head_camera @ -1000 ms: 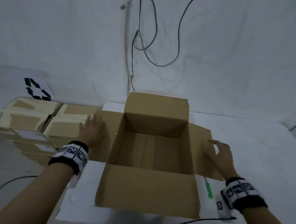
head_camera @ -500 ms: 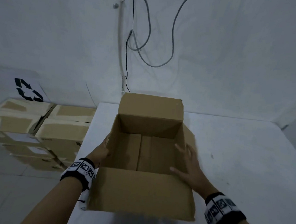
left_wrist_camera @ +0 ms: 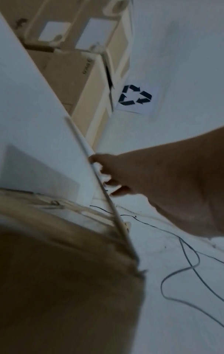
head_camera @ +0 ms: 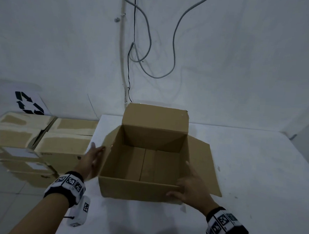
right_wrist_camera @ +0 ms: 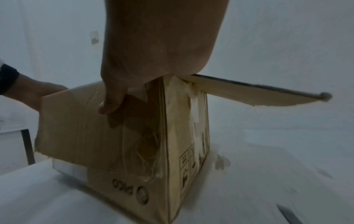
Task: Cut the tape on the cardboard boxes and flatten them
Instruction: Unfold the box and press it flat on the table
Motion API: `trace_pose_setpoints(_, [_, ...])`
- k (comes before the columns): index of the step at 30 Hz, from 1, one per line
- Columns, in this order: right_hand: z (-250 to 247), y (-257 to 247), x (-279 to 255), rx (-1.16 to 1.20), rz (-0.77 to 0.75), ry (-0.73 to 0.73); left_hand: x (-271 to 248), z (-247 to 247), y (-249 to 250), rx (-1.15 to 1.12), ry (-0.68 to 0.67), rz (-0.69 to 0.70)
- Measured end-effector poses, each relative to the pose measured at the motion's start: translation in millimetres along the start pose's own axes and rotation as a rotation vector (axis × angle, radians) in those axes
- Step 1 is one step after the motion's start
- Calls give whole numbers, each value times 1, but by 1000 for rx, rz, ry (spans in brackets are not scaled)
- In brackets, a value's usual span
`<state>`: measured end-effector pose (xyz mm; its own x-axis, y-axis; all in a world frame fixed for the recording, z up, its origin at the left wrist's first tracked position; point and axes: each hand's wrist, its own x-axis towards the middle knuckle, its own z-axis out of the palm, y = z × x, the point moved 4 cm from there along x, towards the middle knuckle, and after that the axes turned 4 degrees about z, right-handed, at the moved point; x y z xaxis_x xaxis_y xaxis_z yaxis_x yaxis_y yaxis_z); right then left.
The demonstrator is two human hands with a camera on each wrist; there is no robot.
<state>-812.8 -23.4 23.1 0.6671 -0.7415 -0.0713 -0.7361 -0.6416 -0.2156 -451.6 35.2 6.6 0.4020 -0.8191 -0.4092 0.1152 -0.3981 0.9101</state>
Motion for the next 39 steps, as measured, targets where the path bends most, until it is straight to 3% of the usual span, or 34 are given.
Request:
trace_pose_setpoints(3, [-30,-7,19,273,87,20,1,-30,4,202,543,101])
trace_pose_setpoints(4, [-44,-10,24,432,134,38,-1,-33,6,214,656,68])
trace_pose_setpoints(5, [-57,-12,31,572,193,66,1,-31,5,224,681,28])
trace_pose_setpoints(7, [-78,-13,43,756,321,131,-1,-10,3,53,560,-116])
trace_pose_setpoints(10, [-86,-6,59,950,473,176,-6,40,-9,-291,205,-312])
trace_pose_setpoints(15, [-69,-8,63,1276,586,159,-22,104,1,-378,-144,-327])
trace_pose_setpoints(18, [-67,-6,62,1358,639,181,-17,97,2,-364,-72,-278])
trace_pose_setpoints(22, [-63,3,61,1387,719,192,-15,58,20,-275,111,-93])
trace_pose_setpoints(26, [-60,2,64,1431,698,204,-32,39,69,-477,149,95])
trace_pose_setpoints(28, [-58,-2,67,1438,687,194,-42,48,95,-477,98,213])
trace_pose_setpoints(30, [-56,-7,67,1432,668,179,-50,75,117,-244,-20,364])
trace_pose_setpoints(32, [-56,-12,66,1411,666,164,-46,109,123,138,-96,461])
trace_pose_setpoints(35, [-56,-15,64,1357,682,148,-34,148,115,761,-6,515])
trace_pose_setpoints(39, [-51,-10,59,1408,695,180,-23,159,99,680,97,399])
